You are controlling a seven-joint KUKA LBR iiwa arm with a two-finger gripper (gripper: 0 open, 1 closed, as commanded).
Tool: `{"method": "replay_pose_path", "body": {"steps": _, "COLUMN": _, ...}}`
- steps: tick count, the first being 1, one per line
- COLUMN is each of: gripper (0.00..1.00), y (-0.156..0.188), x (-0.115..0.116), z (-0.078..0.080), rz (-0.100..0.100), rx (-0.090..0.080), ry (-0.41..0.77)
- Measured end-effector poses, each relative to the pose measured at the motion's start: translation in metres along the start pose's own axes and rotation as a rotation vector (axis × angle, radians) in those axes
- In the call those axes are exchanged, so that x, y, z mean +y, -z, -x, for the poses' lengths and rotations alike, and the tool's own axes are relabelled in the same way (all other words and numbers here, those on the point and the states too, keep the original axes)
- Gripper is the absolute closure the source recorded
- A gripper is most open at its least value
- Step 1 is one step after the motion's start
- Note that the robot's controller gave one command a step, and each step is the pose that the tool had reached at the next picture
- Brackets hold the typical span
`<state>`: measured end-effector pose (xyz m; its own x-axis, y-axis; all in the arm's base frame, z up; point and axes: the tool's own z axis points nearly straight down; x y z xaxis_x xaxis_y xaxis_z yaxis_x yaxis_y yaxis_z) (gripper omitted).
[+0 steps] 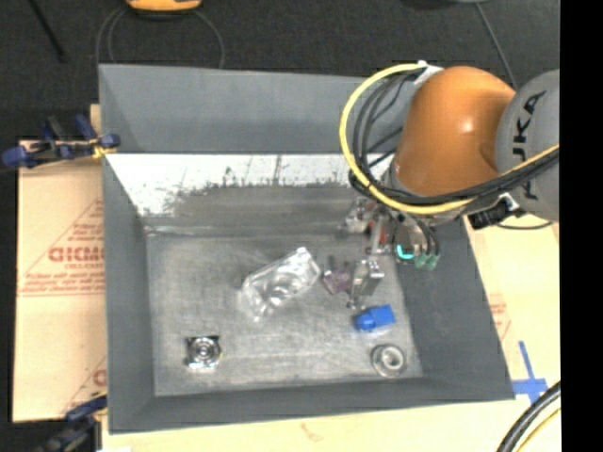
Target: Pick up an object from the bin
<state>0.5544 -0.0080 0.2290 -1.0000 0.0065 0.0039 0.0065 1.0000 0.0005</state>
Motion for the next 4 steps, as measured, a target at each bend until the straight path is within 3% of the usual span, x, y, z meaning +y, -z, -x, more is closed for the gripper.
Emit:
{"method": "replay_pose_path", "body": {"steps": 1, "gripper": 0.00, "y": -0.157, "x": -0.063, "z": 0.002, "rz": -0.001, "rx": -0.016, "ry": 0.143}}
{"method": "replay_pose_path", "body": {"steps": 2, "gripper": 0.00, "y": -0.147, "x": -0.104, "z": 0.026, "rz": -0.004, "rx": -0.014, "ry": 0.118}}
{"method": "replay_pose_path", "body": {"steps": 3, "gripper": 1.00, "y": -0.147, "x": -0.102, "z": 0.025, "rz": -0.003, "rx": -0.011, "ry": 0.120}}
{"method": "replay_pose_path", "body": {"steps": 4, "gripper": 1.00, "y": -0.151, "x": -0.072, "z": 0.059, "rz": -0.010, "rx": -0.014, "ry": 0.235}}
